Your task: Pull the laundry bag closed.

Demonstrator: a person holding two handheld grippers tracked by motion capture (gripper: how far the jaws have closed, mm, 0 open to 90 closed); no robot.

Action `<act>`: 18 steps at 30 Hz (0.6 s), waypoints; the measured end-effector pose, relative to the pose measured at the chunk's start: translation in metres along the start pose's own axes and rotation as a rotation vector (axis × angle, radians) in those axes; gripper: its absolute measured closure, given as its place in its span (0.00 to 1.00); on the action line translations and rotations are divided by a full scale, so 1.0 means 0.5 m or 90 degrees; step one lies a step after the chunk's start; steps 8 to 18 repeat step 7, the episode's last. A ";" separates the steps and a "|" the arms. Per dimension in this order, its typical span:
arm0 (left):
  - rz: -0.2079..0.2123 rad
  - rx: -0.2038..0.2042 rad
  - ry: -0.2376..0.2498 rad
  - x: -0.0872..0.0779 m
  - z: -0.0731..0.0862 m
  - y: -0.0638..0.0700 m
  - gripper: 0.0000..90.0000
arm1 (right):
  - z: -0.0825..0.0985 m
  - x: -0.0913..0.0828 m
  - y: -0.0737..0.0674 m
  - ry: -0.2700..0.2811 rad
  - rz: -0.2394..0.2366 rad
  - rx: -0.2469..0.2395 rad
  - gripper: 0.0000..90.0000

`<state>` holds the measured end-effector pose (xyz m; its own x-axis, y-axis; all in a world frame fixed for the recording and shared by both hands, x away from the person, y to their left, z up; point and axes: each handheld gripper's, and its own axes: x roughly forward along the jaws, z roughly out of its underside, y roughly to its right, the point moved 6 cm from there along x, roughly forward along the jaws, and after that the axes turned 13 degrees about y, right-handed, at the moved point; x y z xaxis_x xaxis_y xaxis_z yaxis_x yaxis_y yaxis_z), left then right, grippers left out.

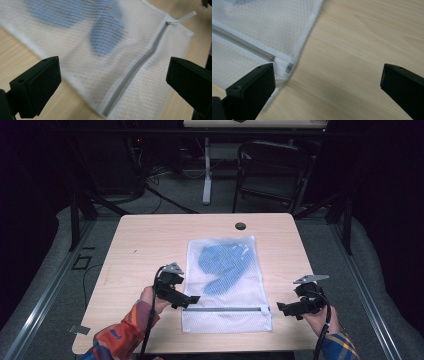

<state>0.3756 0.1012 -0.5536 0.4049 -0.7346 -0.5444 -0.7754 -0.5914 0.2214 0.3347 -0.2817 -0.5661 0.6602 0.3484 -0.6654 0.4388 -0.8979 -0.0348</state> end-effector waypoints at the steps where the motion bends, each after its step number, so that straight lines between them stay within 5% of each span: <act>1: -0.010 -0.004 0.002 -0.008 0.004 -0.012 0.00 | 0.006 0.000 0.007 0.000 0.010 0.002 0.00; 7: -0.085 -0.023 -0.006 -0.031 0.034 -0.094 0.00 | 0.035 0.015 0.045 -0.030 0.065 0.015 0.00; 18: -0.085 -0.023 -0.006 -0.031 0.034 -0.094 0.00 | 0.035 0.015 0.045 -0.030 0.065 0.015 0.00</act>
